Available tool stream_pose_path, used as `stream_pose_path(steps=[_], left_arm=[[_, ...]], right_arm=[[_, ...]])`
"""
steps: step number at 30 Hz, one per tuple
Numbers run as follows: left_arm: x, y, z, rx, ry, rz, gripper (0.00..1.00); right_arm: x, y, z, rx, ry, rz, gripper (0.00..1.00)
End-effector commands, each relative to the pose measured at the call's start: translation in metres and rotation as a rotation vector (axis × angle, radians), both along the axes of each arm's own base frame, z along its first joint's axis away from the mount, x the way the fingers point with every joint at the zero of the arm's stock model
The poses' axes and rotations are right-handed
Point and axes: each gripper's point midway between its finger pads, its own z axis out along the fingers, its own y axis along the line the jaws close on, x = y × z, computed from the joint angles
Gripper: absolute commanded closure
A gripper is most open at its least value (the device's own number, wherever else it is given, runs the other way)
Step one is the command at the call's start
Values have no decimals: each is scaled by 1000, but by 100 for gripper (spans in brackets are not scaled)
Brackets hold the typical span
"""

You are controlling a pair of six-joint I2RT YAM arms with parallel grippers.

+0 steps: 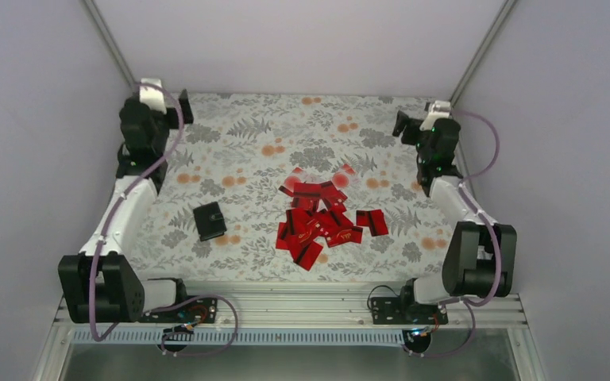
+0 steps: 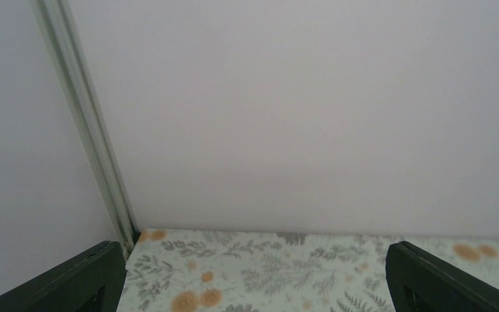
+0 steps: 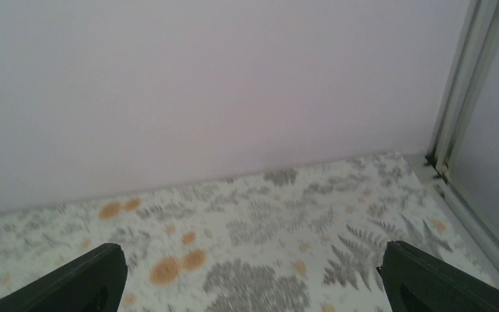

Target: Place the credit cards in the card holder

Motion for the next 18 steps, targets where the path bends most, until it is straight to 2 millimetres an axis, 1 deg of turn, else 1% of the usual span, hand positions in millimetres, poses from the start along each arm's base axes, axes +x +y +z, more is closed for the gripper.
stream_pose_path(steps=[1, 2, 3, 4, 5, 6, 7, 10, 13, 14, 15, 16, 18], left_arm=[[-8, 28, -8, -161, 262, 154, 0], [-8, 28, -6, -180, 289, 138, 0], [-10, 25, -4, -197, 309, 113, 0], [-12, 24, -3, -219, 329, 107, 0], [-15, 24, -8, -256, 367, 113, 0], [-21, 23, -19, -286, 432, 118, 0], [-25, 21, -26, -316, 477, 118, 0], [-46, 9, -53, -393, 600, 95, 0], [-69, -11, -78, -466, 691, 27, 0], [-78, -16, -92, -483, 736, 12, 1], [-86, -20, -104, -500, 775, 4, 2], [-93, -23, -114, -510, 807, -3, 4], [-107, -29, -136, -533, 864, -13, 6]], right_arm=[[9, 8, 56, 109, 35, 24, 1], [12, 11, 67, 137, 32, 39, 1], [15, 8, 71, 189, 50, 16, 1], [16, 0, 69, 256, 77, -47, 1], [17, -6, 67, 316, 97, -79, 1], [18, -3, 67, 344, 112, -45, 1], [20, 4, 67, 358, 130, 13, 1], [27, 9, 59, 367, 208, 45, 1], [34, 17, 40, 367, 335, 85, 1], [33, 22, 32, 381, 385, 107, 1], [30, 27, 30, 393, 407, 133, 1], [31, 34, 13, 410, 457, 156, 1], [24, 54, -1, 416, 517, 214, 1]])
